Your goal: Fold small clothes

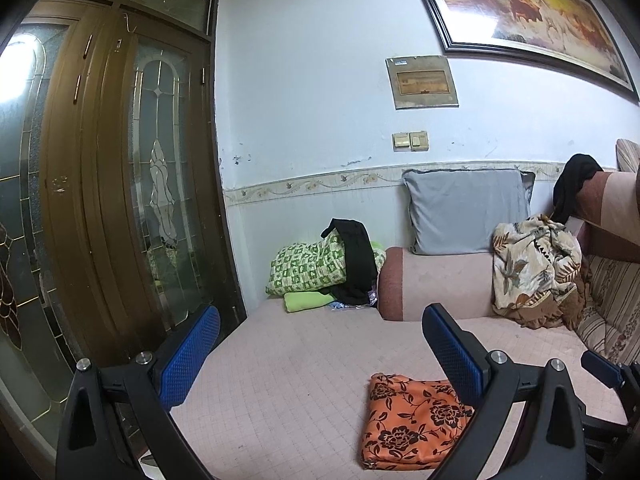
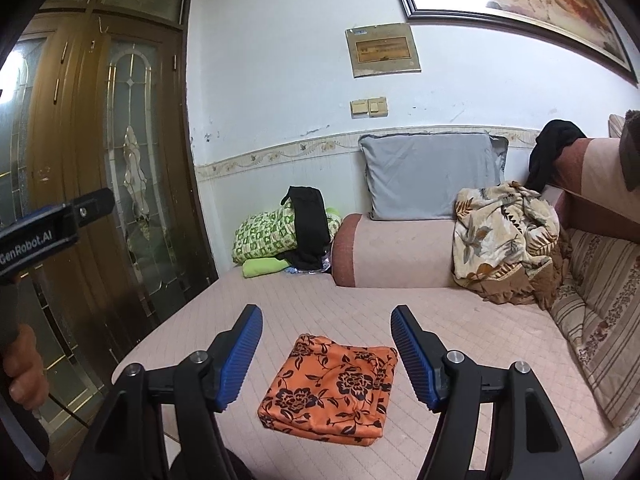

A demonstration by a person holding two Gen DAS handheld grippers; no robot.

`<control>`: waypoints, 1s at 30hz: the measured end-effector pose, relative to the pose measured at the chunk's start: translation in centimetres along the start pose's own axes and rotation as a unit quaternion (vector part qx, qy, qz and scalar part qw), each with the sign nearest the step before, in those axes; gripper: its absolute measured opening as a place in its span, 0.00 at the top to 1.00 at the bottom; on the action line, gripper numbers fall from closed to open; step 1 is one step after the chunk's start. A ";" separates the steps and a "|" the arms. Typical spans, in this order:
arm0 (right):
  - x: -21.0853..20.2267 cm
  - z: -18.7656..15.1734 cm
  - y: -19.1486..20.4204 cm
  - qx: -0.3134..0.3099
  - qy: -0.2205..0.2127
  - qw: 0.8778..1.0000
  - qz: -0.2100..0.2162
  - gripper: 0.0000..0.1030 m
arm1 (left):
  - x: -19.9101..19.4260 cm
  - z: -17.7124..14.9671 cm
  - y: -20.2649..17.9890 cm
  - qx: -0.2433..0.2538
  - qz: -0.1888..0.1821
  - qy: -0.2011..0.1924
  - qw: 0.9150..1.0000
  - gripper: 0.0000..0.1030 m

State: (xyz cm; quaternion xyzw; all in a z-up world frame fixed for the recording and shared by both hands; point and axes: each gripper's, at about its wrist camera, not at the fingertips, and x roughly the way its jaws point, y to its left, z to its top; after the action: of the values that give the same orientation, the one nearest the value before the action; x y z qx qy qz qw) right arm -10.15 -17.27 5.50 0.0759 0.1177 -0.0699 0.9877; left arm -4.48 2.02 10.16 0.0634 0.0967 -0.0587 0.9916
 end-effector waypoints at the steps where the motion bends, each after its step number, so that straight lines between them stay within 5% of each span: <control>1: 0.2 0.1 0.1 0.001 0.000 1.000 0.001 0.27 | 0.1 0.0 0.0 0.001 0.000 0.001 1.000 0.02; 3: 0.7 0.0 0.3 0.005 -0.003 1.000 0.005 0.21 | 0.5 -0.2 0.1 0.001 0.000 0.004 1.000 0.02; 30: 8.7 -0.3 1.4 -0.026 0.001 1.000 -0.013 0.20 | 8.4 -1.2 1.4 -0.017 -0.008 0.038 0.999 0.01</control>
State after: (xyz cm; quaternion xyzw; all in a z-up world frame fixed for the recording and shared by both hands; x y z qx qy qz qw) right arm -1.65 -16.93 3.30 0.0488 0.1215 -0.0800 0.9882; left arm 3.70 2.64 7.46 0.0475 0.1355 -0.0621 0.9877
